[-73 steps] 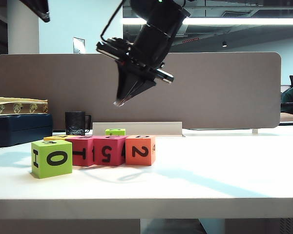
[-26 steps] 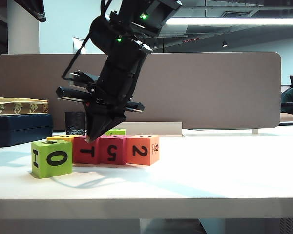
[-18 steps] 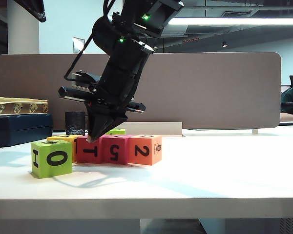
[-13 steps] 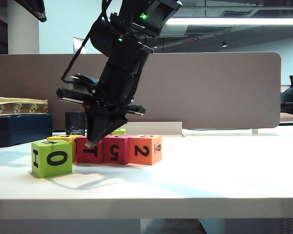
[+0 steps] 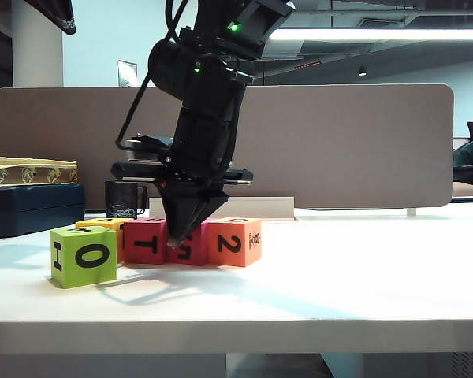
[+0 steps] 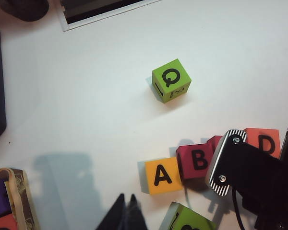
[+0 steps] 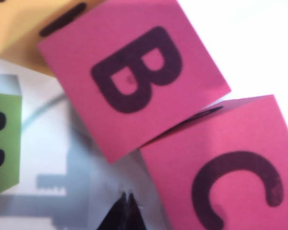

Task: Select the appropriate blocks from the scattered letter blocks on the table and arrange them in a row to spell out "ABCD".

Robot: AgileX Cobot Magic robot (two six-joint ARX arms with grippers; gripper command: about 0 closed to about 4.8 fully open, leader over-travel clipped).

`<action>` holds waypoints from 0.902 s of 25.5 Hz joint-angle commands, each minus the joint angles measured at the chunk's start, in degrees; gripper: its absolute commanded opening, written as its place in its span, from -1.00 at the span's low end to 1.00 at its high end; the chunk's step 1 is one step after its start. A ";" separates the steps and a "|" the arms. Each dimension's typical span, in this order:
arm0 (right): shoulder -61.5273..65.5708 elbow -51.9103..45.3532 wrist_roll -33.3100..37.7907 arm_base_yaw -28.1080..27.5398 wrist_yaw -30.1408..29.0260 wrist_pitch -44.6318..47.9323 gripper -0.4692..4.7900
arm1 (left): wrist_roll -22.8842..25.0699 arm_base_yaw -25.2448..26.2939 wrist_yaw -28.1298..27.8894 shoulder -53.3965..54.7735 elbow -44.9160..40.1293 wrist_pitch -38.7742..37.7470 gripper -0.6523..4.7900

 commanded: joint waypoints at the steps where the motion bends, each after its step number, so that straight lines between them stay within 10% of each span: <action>1: -0.35 0.24 -0.20 -0.24 0.44 0.17 -0.83 | 0.00 -0.04 0.46 -0.26 0.17 0.59 -0.78; 23: -5.31 3.34 -1.70 -9.22 4.09 -13.33 -0.83 | -0.02 -0.02 0.24 -0.26 0.17 0.70 -0.78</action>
